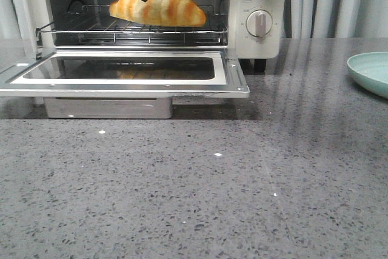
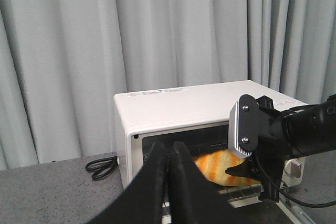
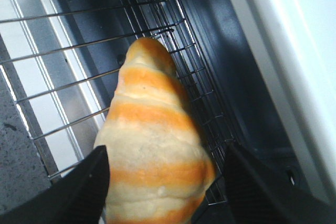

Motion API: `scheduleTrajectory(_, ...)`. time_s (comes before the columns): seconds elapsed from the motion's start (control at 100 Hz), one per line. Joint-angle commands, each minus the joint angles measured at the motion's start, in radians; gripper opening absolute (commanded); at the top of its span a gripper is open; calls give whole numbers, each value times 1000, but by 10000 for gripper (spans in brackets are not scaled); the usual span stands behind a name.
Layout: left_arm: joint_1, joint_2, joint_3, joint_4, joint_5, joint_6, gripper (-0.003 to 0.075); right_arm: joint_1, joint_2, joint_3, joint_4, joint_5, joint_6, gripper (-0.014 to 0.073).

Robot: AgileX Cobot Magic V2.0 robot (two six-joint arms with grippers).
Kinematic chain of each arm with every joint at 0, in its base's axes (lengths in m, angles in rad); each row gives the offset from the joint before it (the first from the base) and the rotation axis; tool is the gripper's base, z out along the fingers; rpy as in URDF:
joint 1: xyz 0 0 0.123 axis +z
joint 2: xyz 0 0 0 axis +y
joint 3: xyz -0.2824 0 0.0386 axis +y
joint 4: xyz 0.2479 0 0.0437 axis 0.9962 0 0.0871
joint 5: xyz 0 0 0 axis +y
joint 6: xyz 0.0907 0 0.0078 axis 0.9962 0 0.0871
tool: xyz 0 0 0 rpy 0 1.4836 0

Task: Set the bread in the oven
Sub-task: 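Lower the croissant onto the wire rack and open the right gripper, then withdraw the right gripper out of the oven toward the plate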

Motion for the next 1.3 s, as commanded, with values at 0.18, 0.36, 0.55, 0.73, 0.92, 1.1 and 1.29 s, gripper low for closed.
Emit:
scheduleTrajectory(0.18,4,-34,-28,69,-68,-1,-22,24,-62,-38,-40,-46,-1,424)
scheduleTrajectory(0.36,4,-108,-12,71,-62,-1,-22,52,-74,-38,-40,-26,-1,424)
scheduleTrajectory(0.55,4,-197,35,59,-34,-3,-22,84,-108,-40,-40,35,-1,410)
scheduleTrajectory(0.73,4,-240,67,50,16,-3,-22,124,-156,-40,-35,146,60,342)
scheduleTrajectory(0.92,4,-252,116,47,-16,-4,-22,173,-226,-40,66,244,60,199)
scheduleTrajectory(1.1,4,-252,173,30,-88,-5,-22,197,-294,-40,139,384,60,29)
scheduleTrajectory(1.29,4,-252,242,6,-208,-5,-22,197,-364,-38,153,536,60,-67)
